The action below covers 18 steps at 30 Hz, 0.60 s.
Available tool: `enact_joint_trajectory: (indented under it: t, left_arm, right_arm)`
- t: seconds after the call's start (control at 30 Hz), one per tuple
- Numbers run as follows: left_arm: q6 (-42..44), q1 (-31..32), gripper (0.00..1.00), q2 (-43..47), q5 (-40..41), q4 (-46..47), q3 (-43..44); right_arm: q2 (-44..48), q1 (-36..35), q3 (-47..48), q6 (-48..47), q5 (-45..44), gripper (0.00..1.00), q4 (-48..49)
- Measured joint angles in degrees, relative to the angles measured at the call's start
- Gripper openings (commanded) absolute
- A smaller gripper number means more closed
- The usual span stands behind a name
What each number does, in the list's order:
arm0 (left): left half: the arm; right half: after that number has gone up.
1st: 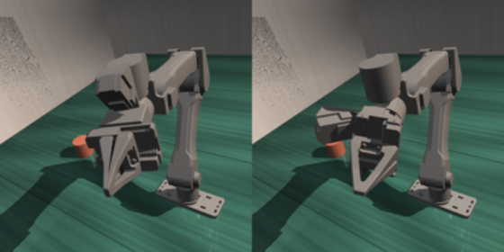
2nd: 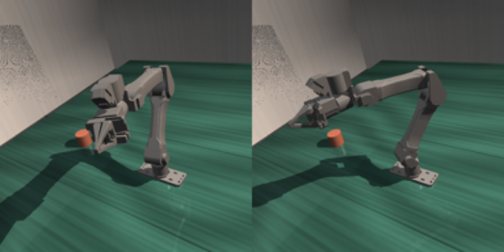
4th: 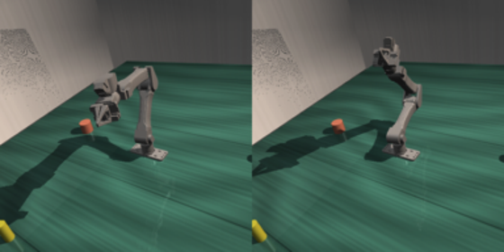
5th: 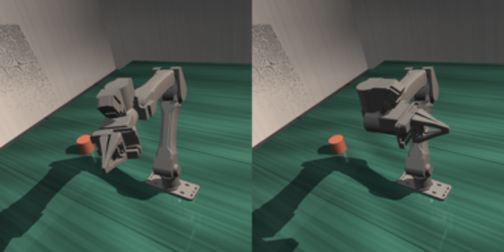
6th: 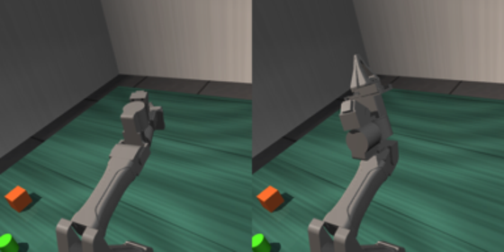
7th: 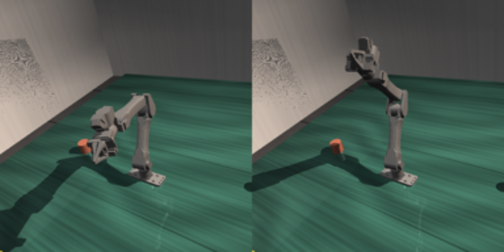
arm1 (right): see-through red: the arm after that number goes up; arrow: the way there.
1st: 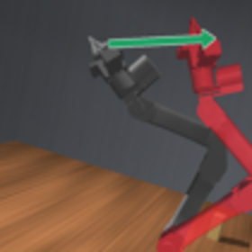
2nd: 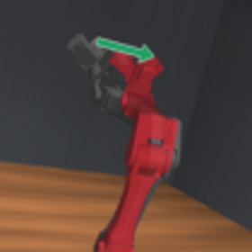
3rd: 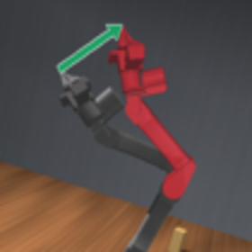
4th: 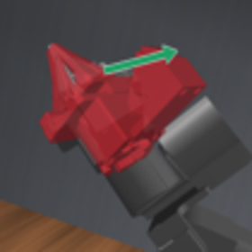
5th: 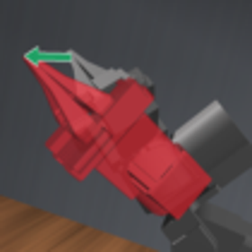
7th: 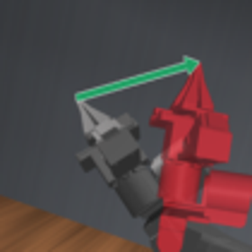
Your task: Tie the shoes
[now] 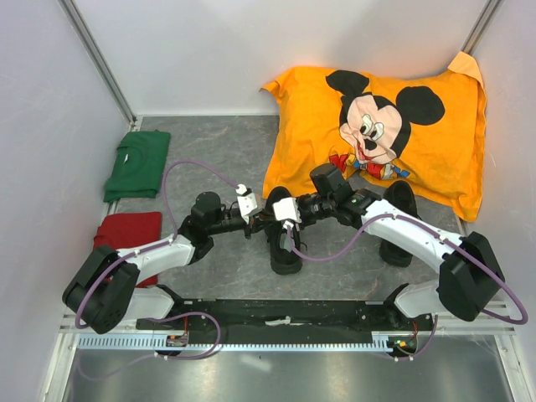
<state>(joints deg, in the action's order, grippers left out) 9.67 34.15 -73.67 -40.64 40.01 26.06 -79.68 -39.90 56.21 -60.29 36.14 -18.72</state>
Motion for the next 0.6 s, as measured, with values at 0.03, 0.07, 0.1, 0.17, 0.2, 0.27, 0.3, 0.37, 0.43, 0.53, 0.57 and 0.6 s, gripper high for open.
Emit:
enact_joint_trajectory:
  t: [0.03,0.07,0.1,0.17,0.2,0.27,0.3,0.37,0.43,0.53,0.57,0.6]
  left_arm:
    - [0.2,0.0,0.22,0.0,0.0,-0.1,0.0]
    - [0.3,0.0,0.25,0.0,0.0,-0.4,0.0]
    - [0.5,0.0,0.26,0.0,0.0,-0.6,-0.1]
    - [0.8,0.0,0.27,0.0,0.0,-1.0,-0.2]
    - [0.9,0.0,0.26,0.0,0.0,-1.0,-0.2]
    - [1.2,0.0,0.17,-0.1,0.0,-1.0,-0.2]
    - [1.4,0.0,0.15,-0.2,0.0,-1.0,-0.2]
    - [1.6,0.0,0.07,-0.4,0.0,-1.0,-0.2]
    - [1.7,0.0,0.02,-0.6,0.0,-1.0,-0.2]
    - [1.7,0.0,0.02,-0.7,0.0,-1.0,-0.2]
    - [1.7,0.0,0.02,-0.7,0.0,-1.0,-0.2]
    - [1.7,0.0,0.02,-0.7,0.0,-0.9,-0.2]
  right_arm:
    - [0.0,0.0,0.0,0.1,0.0,0.0,0.0]
    - [0.0,0.0,0.0,0.1,0.0,0.0,0.0]
    - [0.0,0.0,0.1,0.2,0.0,0.0,0.0]
    - [-0.1,0.0,0.4,0.3,0.0,0.0,0.0]
    - [-0.1,0.0,0.5,0.4,0.0,0.0,0.0]
    - [-0.2,0.0,0.8,0.5,0.0,0.0,0.0]
    - [-0.3,0.0,0.9,0.5,0.0,0.0,0.0]
    - [-0.3,0.0,0.9,0.5,0.0,0.0,0.0]
    - [-0.3,0.0,0.9,0.5,0.0,0.0,0.0]
    - [-0.3,0.0,0.9,0.5,0.0,0.06,-0.1]
    - [-0.3,0.0,0.9,0.6,0.0,0.2,-0.2]
    - [-0.3,0.0,0.9,0.9,0.0,0.24,-0.2]
